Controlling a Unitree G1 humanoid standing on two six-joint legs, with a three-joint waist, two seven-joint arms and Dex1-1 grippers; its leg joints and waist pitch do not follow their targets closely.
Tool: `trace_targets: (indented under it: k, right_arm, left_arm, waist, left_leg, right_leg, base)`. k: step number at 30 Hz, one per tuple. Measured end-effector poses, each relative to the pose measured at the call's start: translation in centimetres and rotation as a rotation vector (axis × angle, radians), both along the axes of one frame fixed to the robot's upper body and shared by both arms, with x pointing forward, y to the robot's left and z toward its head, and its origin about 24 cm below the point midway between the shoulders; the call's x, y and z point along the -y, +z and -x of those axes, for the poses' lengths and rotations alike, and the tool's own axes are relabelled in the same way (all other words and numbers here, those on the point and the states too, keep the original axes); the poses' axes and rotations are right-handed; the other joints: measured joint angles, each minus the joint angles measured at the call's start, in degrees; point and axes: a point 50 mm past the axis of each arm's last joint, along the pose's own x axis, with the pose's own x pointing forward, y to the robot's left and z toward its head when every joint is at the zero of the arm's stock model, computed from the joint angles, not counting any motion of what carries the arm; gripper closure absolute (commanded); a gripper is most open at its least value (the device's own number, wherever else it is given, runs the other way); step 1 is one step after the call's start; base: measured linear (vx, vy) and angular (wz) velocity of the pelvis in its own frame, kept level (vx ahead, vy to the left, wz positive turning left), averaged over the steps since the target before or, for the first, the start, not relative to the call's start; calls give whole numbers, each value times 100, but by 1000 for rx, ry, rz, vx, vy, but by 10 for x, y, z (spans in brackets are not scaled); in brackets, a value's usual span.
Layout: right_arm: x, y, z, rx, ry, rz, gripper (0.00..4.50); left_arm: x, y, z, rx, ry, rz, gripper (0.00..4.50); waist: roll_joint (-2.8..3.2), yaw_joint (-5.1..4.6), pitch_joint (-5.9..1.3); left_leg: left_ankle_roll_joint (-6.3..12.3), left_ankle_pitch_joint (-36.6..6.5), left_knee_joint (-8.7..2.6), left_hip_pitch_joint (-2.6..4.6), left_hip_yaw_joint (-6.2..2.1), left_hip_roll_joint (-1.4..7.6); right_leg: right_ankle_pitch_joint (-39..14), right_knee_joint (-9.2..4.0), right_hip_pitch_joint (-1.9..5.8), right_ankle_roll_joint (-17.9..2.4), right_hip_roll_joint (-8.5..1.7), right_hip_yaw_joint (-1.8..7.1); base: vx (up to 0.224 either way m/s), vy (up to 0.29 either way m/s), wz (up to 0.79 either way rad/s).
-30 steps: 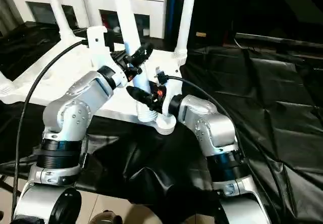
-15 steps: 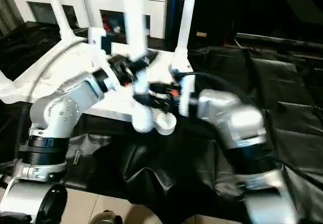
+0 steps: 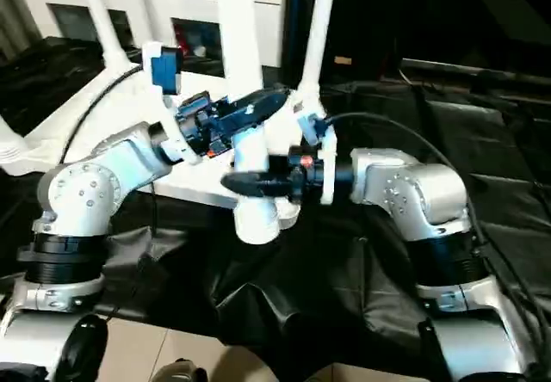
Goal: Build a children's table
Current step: Pick table leg
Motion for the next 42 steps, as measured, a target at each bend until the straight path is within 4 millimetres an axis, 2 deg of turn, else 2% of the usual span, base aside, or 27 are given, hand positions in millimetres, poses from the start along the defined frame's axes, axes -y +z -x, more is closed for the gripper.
trace_targets:
  k: [5, 10, 11, 13, 16, 18, 21, 25, 28, 29, 34, 35, 38, 42]
  right_arm:
    - [-1, -1, 0, 6, 6, 10, 257]
    - [-2, -1, 0, 17, 5, 14, 261]
    - [-2, -1, 0, 22, 1, 16, 261]
    - [-2, -2, -1, 26, -7, 18, 261]
    - [-3, -4, -4, 61, -59, 46, 262]
    - [-4, -9, -7, 93, -122, 71, 262]
    - [-13, -12, -15, 200, -256, 135, 262]
    - [-27, -13, -23, 283, -412, 164, 262]
    - [-38, -21, -24, 267, -509, 157, 262]
    - [-41, -25, -23, 250, -540, 154, 262]
    - [-53, -27, -24, 243, -609, 144, 262]
    - [-55, -27, -24, 246, -620, 141, 262]
    - [-60, -26, -24, 250, -640, 135, 262]
    - [-62, -25, -24, 258, -647, 127, 262]
  left_arm:
    - [-1, -2, 0, -8, 4, -2, 262]
    - [-2, -3, 0, -8, 7, -3, 262]
    - [-2, -3, 0, -10, 12, -4, 227]
    - [-1, -3, -1, -19, 26, -2, 192]
    - [-1, -4, -3, -33, 61, -2, 190]
    - [-2, -1, -8, -14, 137, -22, 158]
    - [-2, 1, -15, -6, 291, -43, 148]
    - [2, -1, -25, -73, 480, -58, 148]
    - [5, -5, -30, -120, 601, -75, 148]
    - [6, -8, -32, -136, 645, -87, 177]
    - [2, -11, -38, -190, 807, -59, 204]
    - [1, -11, -38, -193, 827, -52, 228]
    - [-1, -10, -39, -181, 855, -57, 232]
    - [-3, -9, -39, -153, 840, -61, 260]
  waist:
    - [-5, -1, -2]
    - [-5, -2, -2]
    - [-5, -1, -2]
    - [-5, 0, -2]
    - [-5, -3, -2]
    - [-6, -5, -2]
    - [-7, -17, -3]
    - [-9, -21, -4]
    - [-11, -17, -6]
    - [-11, -18, -6]
    - [-10, -31, -6]
    - [-10, -31, -6]
    - [-10, -30, -6]
    - [-11, -22, -6]
  left_leg:
    - [0, 0, 0, 0, 0, 0]
    - [0, 0, 0, -1, 0, 0]
    - [0, 0, 0, -1, 0, 0]
    - [0, 0, 0, -1, 0, 0]
    - [0, 0, 0, -1, 0, 0]
    - [-1, 0, 0, -1, -1, 0]
    - [-4, 2, 0, 0, -1, 0]
    - [-7, 4, 0, 0, -3, 0]
    - [-7, 4, 0, -1, -3, 0]
    - [-7, 4, 0, -3, -3, 0]
    - [-6, 3, -1, -10, -3, 0]
    - [-6, 3, -2, -9, -3, 0]
    - [-6, 3, -7, -8, -3, 0]
    - [-6, 3, -7, -9, -3, -1]
  right_leg:
    - [0, 0, 0, 0, 0, 0]
    - [-1, -1, 0, 1, 0, 0]
    - [-1, -1, 0, 1, 0, 0]
    - [-1, -1, 0, 1, 0, 0]
    - [-1, 0, 0, 1, 0, 0]
    - [-1, 2, -1, 1, 0, 0]
    - [-1, 2, 0, 1, 0, 0]
    - [0, 2, -1, 2, 0, -1]
    - [-1, 0, 0, 3, 0, -1]
    - [-1, -3, -1, 4, 0, -1]
    - [-1, -9, -4, 5, 1, -1]
    - [-1, -9, -4, 5, 1, -1]
    - [-2, -10, -4, 6, 1, -1]
    - [-1, -12, -3, 7, 1, -1]
  base:
    - [0, 0, 0]
    - [0, 0, 0]
    - [0, 0, 0]
    - [0, 0, 0]
    - [0, 0, 0]
    - [0, 0, 0]
    - [0, 0, 0]
    - [0, 0, 0]
    - [0, 0, 0]
    - [0, 0, 0]
    - [0, 0, 0]
    - [0, 0, 0]
    - [0, 0, 0]
    - [0, 0, 0]
